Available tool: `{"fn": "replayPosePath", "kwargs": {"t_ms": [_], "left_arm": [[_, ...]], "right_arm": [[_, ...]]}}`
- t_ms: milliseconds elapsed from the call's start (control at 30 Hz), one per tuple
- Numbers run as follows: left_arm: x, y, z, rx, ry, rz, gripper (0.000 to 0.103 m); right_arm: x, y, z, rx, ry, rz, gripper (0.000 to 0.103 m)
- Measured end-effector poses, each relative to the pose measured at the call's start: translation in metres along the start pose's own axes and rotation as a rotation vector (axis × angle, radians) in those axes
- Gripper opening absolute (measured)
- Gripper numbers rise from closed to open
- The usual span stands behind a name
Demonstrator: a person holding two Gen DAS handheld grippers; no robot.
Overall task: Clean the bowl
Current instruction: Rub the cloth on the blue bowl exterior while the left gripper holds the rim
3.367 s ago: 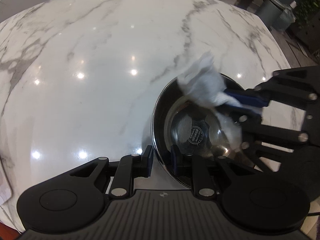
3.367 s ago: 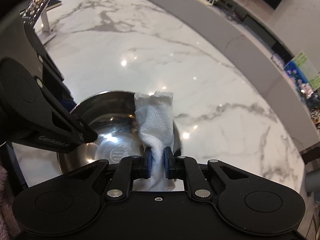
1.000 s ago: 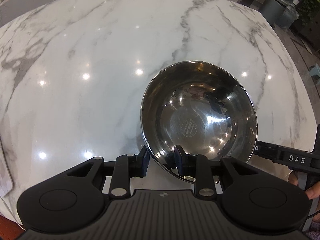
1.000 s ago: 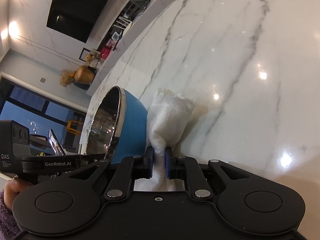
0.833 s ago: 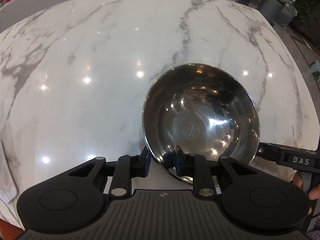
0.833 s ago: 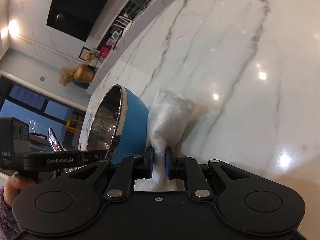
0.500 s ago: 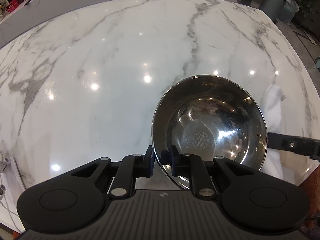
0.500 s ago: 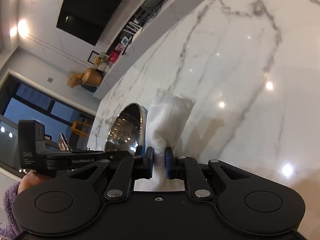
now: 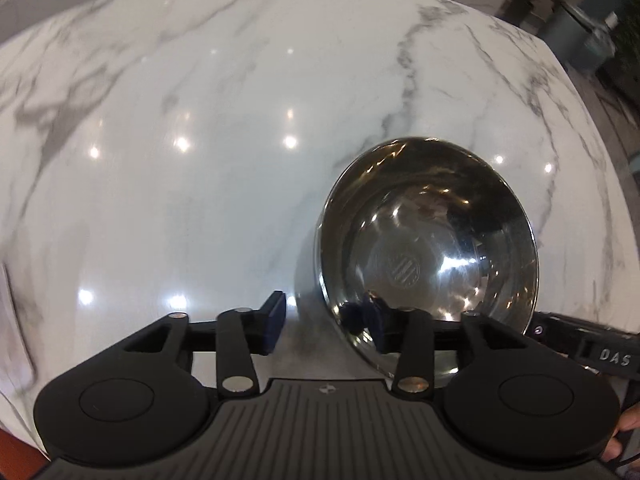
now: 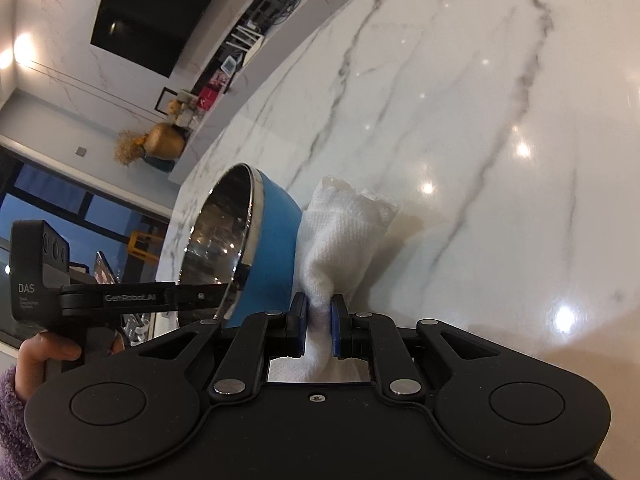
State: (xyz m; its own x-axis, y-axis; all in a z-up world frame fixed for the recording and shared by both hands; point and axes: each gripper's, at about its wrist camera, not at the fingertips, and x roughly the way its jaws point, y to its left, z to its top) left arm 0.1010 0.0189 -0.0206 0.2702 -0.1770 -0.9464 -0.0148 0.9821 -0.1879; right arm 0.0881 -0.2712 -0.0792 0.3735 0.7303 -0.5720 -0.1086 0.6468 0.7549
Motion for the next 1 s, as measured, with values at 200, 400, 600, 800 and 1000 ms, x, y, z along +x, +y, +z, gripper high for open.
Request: {"fn": "replayPosePath", "kwargs": {"t_ms": [200,400,600,800,1000], "left_arm": [[-0.004,0.007,-0.006,-0.068,0.015,-0.083,0.042],[-0.007,0.0,-0.009,-0.033,0.008,-0.057,0.037],[-0.009,-0.009,-0.008,0.018,0.011,-0.045,0.025],[-0.008,-0.012,-0.006,0.05,0.009,-0.03,0.023],[-0.009,-0.015,-0.004,0.11,-0.001,-0.006,0.02]], "right_arm": [[0.003,0.004,0.001,-0.005,0.002,-0.014,0.011],[0.001,0.004,0.0,-0.009,0.002,-0.019,0.011],[0.0,0.008,0.003,-0.017,-0.001,-0.02,0.011],[-0.017,0.014,0.013,-0.028,-0.038,-0.002,0.011],[-0.027,0.017,0.018,-0.033,-0.064,0.016,0.011]]}}
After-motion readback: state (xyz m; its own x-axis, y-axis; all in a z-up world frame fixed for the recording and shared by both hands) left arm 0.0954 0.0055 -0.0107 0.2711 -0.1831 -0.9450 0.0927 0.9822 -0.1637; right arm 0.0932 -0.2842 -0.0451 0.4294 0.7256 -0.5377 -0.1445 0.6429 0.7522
